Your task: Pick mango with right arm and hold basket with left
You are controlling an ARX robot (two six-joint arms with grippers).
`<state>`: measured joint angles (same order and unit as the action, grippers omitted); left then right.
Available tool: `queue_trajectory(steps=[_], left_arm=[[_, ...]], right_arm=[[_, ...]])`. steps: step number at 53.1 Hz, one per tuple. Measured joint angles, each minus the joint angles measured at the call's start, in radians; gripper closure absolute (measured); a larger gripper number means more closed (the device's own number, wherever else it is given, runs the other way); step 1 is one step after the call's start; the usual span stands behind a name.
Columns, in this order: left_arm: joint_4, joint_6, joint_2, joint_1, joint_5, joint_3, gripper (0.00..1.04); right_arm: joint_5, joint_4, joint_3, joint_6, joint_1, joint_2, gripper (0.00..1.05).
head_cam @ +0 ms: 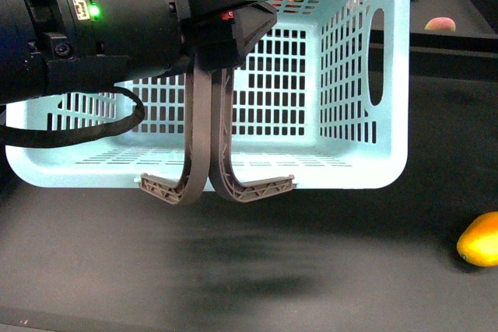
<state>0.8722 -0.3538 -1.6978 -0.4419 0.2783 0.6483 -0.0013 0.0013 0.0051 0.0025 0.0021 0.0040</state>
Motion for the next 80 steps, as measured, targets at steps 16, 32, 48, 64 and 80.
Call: queue_trajectory(steps=[16,32,48,64,80], left_arm=[[0.005,0.0,-0.019,-0.019,-0.031,0.0,0.97],[0.005,0.002,-0.019,-0.019,-0.036,0.0,0.97],[0.005,0.002,-0.019,-0.019,-0.035,0.0,0.97],[0.005,0.002,-0.019,-0.019,-0.035,0.0,0.97],[0.005,0.005,-0.019,-0.019,-0.035,0.001,0.97]], right_arm=[[0.0,0.0,0.0,0.0,0.0,0.0,0.08],[0.0,0.0,0.0,0.0,0.0,0.0,0.08],[0.0,0.0,0.0,0.0,0.0,0.0,0.08],[0.053,-0.027,0.008,0.016,0.014,0.014,0.08],[0.094,0.369,0.113,0.114,-0.119,0.798,0.08]])
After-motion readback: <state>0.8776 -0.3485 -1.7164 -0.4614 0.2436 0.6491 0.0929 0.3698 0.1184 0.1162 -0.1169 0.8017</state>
